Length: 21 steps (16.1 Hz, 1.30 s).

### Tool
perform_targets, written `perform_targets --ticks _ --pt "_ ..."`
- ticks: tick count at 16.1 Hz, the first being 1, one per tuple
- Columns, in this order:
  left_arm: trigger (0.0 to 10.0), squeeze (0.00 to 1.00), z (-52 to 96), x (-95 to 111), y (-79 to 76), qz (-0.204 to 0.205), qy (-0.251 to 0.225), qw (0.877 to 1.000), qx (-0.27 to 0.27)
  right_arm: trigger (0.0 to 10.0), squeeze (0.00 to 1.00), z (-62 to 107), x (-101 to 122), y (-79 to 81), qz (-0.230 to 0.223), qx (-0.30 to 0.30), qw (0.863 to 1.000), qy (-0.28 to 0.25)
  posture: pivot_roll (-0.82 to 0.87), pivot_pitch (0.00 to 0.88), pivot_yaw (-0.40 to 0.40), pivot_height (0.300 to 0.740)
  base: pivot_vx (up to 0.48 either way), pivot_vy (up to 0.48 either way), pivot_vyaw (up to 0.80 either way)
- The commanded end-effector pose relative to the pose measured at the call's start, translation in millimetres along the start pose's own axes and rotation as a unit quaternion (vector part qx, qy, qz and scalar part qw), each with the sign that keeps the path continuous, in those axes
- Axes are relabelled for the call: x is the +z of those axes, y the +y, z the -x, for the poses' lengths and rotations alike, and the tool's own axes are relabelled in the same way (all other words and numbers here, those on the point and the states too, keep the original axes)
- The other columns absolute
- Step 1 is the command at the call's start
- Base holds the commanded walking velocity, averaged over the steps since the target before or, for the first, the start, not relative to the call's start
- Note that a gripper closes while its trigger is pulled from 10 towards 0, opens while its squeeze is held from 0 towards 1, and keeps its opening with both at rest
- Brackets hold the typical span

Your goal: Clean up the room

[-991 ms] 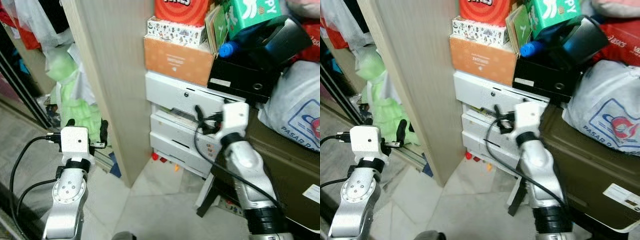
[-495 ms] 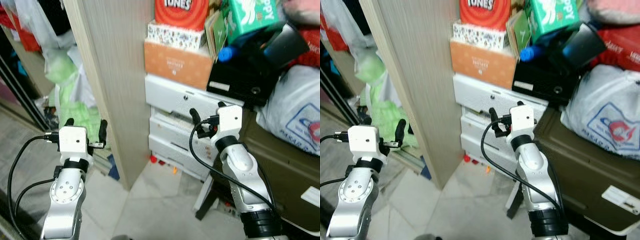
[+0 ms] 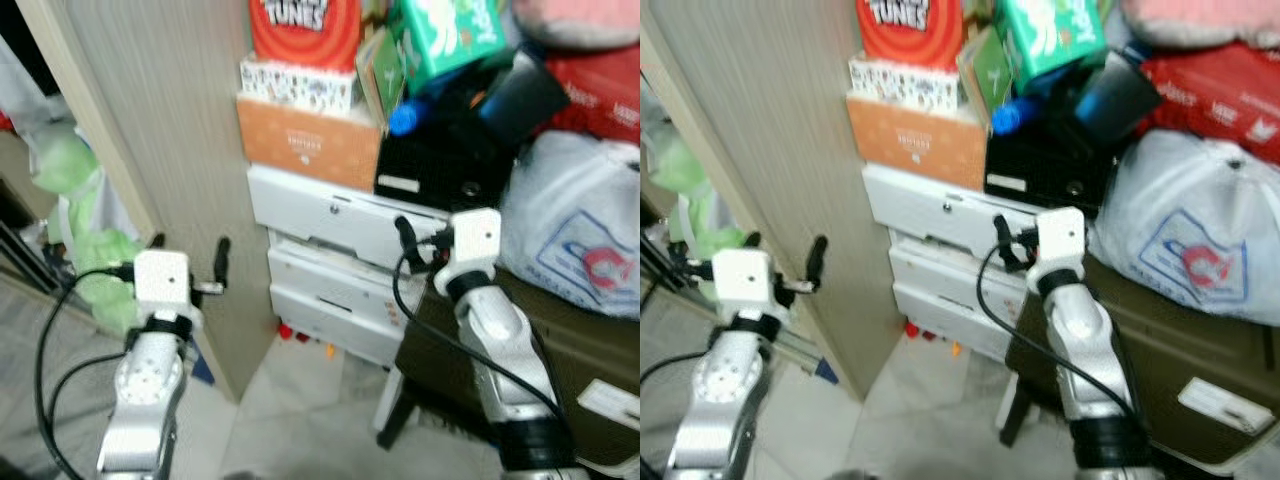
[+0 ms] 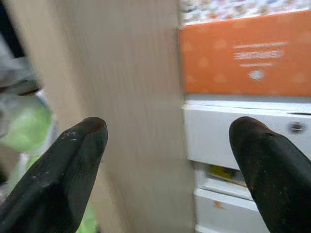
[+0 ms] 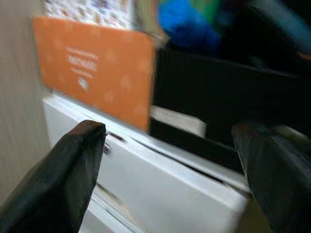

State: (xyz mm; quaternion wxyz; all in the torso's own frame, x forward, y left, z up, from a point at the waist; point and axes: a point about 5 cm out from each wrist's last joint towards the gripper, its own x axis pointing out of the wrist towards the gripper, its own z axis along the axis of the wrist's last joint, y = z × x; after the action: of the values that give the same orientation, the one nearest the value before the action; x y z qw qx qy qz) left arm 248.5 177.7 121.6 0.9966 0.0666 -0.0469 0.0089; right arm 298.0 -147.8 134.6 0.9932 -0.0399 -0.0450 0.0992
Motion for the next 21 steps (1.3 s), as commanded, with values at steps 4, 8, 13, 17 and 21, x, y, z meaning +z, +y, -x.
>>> perform_targets --ticks 4,8,13,17,21 --pt "10.0 0.0 6.7 -4.4 8.0 -0.007 0.011 1.0 0.026 10.0 0.0 -1.5 2.1 14.1 -0.003 0.029 1.0 -0.006 -0.02 0.0 -0.052 0.74 0.0 0.0 0.0" --pt "10.0 0.0 19.2 -7.1 11.5 -0.005 0.019 0.998 0.054 10.0 0.0 -9.7 3.6 26.9 -0.003 0.056 0.998 -0.01 0.02 0.0 -0.076 0.74 0.0 0.0 0.14" --pt "10.0 0.0 8.9 -2.3 12.1 -0.008 0.011 0.999 0.047 10.0 0.0 -12.0 7.2 17.3 0.004 0.036 0.999 -0.018 -0.02 0.0 -0.037 0.74 0.0 0.0 0.8" --pt "10.0 0.0 6.7 -2.1 10.1 -0.009 0.011 0.999 0.036 10.0 0.0 -3.6 4.1 17.3 0.0 0.025 1.0 -0.014 -0.03 0.0 -0.016 0.74 0.0 0.0 0.8" --pt "10.0 0.0 4.9 -2.2 9.8 -0.009 0.013 0.999 0.033 10.0 0.0 -5.0 5.5 22.6 -0.003 0.029 0.999 -0.019 -0.02 0.0 -0.016 0.74 0.0 0.0 0.8"
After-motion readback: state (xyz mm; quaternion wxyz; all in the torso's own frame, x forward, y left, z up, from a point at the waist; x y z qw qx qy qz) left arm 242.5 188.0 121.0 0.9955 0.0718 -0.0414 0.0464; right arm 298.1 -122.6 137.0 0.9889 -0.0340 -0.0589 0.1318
